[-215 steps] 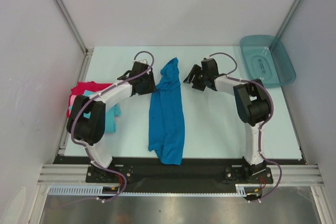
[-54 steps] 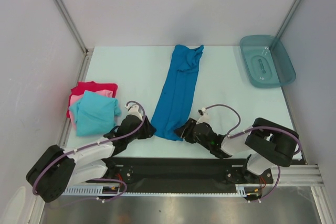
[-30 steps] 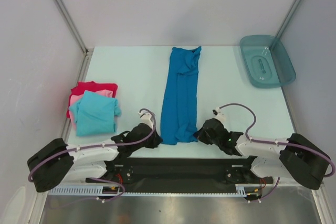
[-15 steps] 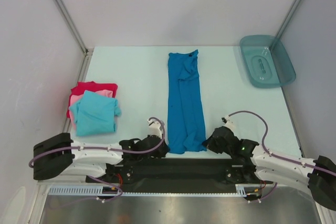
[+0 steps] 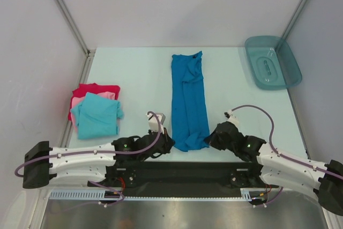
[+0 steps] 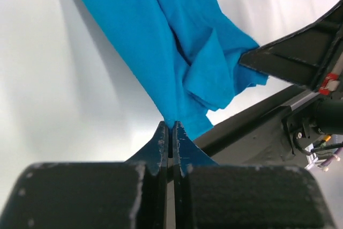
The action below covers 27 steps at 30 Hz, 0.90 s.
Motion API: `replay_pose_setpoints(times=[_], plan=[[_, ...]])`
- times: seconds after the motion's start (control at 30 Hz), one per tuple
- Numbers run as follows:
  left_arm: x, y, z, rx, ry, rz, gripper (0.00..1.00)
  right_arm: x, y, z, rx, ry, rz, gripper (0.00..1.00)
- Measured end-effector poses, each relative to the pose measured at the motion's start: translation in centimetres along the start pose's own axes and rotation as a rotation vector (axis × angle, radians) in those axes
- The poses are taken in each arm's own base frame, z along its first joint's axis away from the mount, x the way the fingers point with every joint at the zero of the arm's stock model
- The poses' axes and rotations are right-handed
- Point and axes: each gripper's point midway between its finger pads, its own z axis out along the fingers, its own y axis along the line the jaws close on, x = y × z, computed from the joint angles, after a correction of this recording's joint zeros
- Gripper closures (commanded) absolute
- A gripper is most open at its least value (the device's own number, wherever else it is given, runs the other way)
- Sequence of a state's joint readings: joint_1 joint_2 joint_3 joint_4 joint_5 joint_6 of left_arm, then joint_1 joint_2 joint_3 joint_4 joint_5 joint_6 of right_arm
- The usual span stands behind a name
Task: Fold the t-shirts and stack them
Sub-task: Fold the tshirt
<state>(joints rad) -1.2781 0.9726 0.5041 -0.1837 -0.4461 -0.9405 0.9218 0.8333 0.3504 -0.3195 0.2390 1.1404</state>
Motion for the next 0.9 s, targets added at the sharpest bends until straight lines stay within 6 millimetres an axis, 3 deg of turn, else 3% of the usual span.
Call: replay_pose_setpoints(times=[0.23,0.43,0.53,0.67,0.77,0.9], plan=[[-0.2,0.2,0.3,-0.045,0.004,0.037,1.00,-3.7,3.5,-0.5,-0.042,-0.058,-0.003,1.00],[-0.7,0.6,0.6,-0.081,-0.007,0.074,1.00,-5.4,3.0,0.3,-0.005,-0.066,-0.008,1.00],[-2.1,0.6,0.9,-0.095,-0.030,0.082,1.00,-6.2,2.9,0.4,-0.001,-0.072,-0.009,1.00],[-5.2,1.8,1.6,-0.144,-0.088,0.070,1.00,-7.9,3.3,0.3,-0.007,-0.095,-0.006,1.00],[-7.6,2.9,2.4,-0.180,-0.128,0.058,1.00,-9.6,3.8,0.4,-0.018,-0.116,0.001,1.00],[-9.3,3.6,3.9,-0.208,-0.143,0.068,0.99,-11.8,4.8,0.9,-0.026,-0.136,0.002,1.00]])
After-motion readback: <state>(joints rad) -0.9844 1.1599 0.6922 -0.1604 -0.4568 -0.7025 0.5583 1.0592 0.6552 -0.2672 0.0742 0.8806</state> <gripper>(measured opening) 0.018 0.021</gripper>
